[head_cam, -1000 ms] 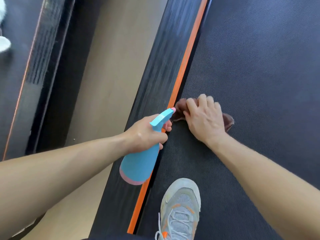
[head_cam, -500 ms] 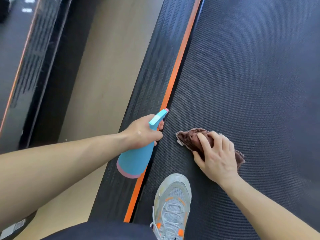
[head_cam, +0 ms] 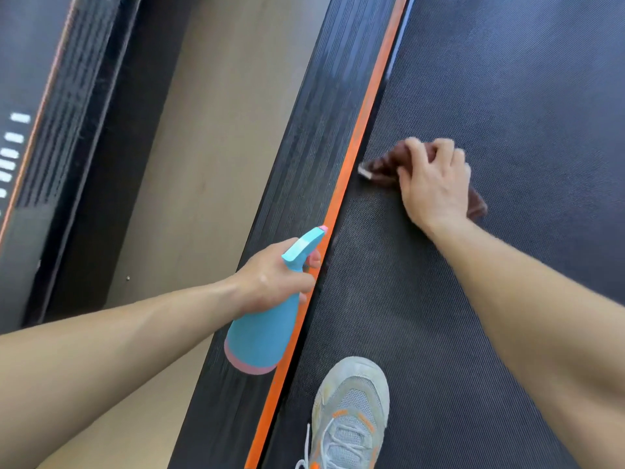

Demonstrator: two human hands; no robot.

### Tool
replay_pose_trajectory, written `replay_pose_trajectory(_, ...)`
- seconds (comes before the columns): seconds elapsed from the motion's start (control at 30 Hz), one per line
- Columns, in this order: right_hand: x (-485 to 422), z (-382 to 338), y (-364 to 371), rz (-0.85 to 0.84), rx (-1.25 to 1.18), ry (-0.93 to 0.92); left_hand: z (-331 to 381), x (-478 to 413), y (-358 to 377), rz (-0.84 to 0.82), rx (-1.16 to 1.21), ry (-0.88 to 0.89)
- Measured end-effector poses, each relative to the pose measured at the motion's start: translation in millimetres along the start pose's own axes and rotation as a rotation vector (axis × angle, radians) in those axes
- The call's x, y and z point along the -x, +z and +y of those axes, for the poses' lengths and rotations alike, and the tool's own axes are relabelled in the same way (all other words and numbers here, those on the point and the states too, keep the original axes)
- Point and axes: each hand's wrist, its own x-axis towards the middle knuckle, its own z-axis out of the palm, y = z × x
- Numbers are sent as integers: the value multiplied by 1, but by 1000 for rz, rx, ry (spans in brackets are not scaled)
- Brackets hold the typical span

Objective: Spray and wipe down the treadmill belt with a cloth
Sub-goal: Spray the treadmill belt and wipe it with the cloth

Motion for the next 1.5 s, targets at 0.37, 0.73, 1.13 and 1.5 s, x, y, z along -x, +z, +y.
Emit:
replay_pose_trajectory(0.37, 144, -31, -20, -211, -35, -424, 18, -7, -19, 61, 117, 11)
replay_pose_trajectory(0.73, -8, -17, 3, -7, 75, -218, 11, -8, -19, 81, 105, 21)
replay_pose_trajectory(1.13, 138, -32, -6, -65, -46, -615, 24, -6, -10, 58, 108, 71)
replay_pose_trajectory(1.5, 111, -47, -9, -99, -46, -229, 35, -4, -7, 57, 107, 88)
